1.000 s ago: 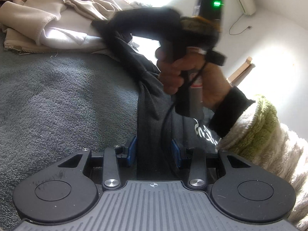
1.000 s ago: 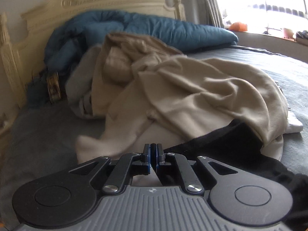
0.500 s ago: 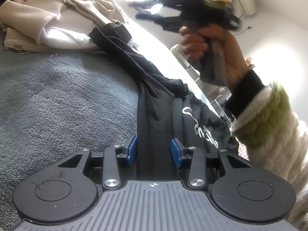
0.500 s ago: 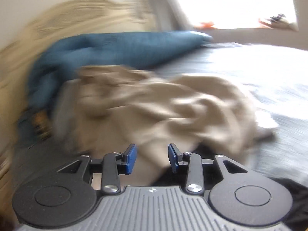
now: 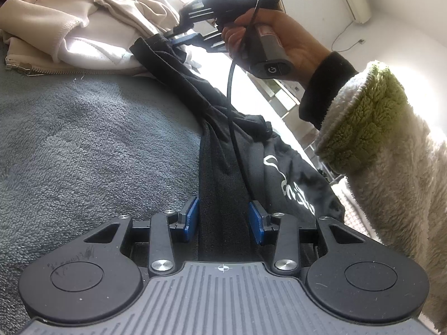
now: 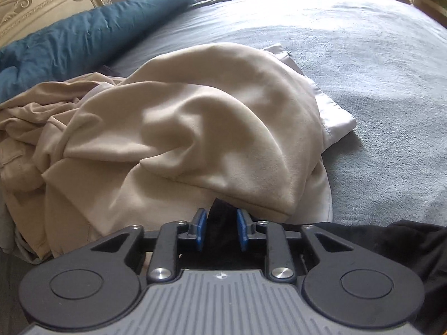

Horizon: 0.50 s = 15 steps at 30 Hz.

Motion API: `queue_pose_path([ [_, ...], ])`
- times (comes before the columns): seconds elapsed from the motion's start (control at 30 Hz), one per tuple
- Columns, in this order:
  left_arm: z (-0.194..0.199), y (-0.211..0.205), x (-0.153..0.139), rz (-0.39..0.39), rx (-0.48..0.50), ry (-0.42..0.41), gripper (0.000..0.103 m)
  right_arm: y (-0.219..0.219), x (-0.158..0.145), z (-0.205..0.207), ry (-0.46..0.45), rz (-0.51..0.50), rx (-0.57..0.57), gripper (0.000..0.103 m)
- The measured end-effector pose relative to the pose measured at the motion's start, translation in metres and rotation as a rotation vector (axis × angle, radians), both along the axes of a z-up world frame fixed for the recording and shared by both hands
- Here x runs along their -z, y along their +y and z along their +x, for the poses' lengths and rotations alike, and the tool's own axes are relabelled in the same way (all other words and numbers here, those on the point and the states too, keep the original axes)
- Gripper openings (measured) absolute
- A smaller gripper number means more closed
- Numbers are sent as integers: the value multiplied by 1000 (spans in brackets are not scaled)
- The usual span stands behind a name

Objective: Fold clothes

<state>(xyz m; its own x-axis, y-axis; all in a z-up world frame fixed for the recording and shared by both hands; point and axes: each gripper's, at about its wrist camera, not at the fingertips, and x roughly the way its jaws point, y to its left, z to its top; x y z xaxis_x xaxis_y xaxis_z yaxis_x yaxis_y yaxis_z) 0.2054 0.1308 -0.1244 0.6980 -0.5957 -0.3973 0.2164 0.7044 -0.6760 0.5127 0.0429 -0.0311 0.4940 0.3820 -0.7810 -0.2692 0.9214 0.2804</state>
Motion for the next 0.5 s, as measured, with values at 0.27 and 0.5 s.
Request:
queue_pose_path([
  [0.27,-1,0,2,3,-1,-1,39,2,-20,-11,-137,48,-53,3],
  [0.5,-2,-1,4,7,-2,-3,39,22,-18,-1,-206,71,-108,4],
])
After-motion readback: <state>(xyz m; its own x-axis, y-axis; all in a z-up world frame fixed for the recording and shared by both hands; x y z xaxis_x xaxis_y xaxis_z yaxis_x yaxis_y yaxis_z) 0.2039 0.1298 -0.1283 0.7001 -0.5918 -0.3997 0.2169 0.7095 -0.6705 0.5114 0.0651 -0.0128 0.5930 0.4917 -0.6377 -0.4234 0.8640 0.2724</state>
